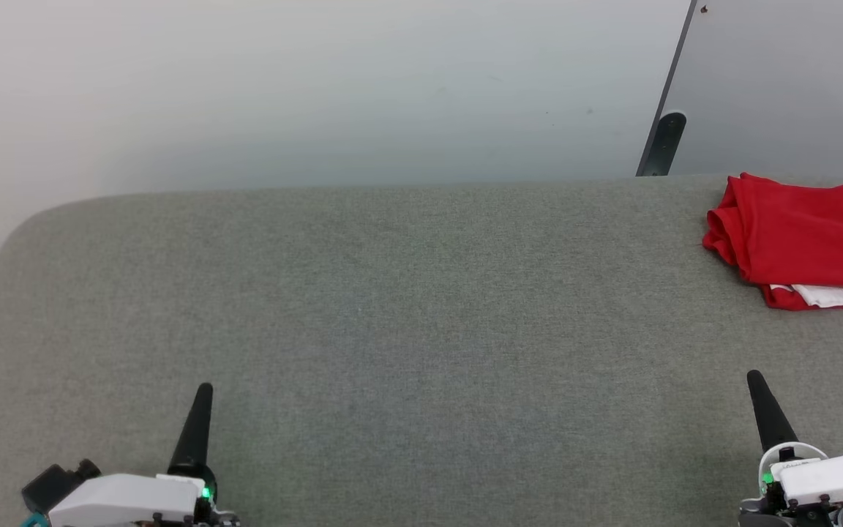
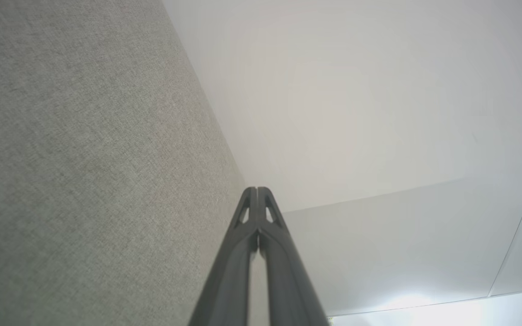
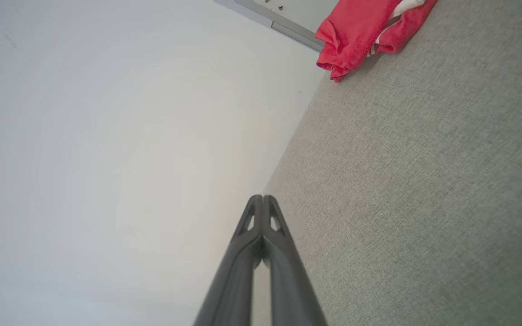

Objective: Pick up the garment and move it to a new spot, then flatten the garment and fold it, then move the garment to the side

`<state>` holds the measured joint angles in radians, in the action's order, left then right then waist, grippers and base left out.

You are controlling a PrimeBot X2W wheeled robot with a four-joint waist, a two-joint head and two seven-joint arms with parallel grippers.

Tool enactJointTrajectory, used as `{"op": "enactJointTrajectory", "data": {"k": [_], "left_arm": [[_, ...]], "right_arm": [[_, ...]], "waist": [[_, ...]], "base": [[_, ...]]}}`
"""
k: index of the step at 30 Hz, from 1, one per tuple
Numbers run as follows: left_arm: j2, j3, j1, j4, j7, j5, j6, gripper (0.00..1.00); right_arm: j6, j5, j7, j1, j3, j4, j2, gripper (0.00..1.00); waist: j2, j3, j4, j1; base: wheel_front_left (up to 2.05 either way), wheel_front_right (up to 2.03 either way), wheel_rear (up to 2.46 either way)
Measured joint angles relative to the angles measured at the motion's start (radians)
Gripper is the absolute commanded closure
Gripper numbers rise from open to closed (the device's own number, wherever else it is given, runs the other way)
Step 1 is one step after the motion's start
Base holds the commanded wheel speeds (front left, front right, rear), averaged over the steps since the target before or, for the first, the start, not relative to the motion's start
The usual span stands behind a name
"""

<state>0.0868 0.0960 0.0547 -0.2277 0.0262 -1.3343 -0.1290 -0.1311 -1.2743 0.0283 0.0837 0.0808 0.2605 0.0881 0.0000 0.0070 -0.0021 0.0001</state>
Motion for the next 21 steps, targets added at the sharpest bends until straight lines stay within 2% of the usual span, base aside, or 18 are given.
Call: {"op": "enactJointTrajectory", "data": {"k": [21], "left_arm": [[-0.019,0.009,0.024,-0.009,0.045,-0.142,0.000,1.00]], "right_arm": [[0.001,-0.170,0.044,0.009,0.015,-0.008,-0.019,1.00]], "waist": [[0.0000,-0.002,0.001,0.0000]], "base": [[0.00,0.00,0.00]]}}
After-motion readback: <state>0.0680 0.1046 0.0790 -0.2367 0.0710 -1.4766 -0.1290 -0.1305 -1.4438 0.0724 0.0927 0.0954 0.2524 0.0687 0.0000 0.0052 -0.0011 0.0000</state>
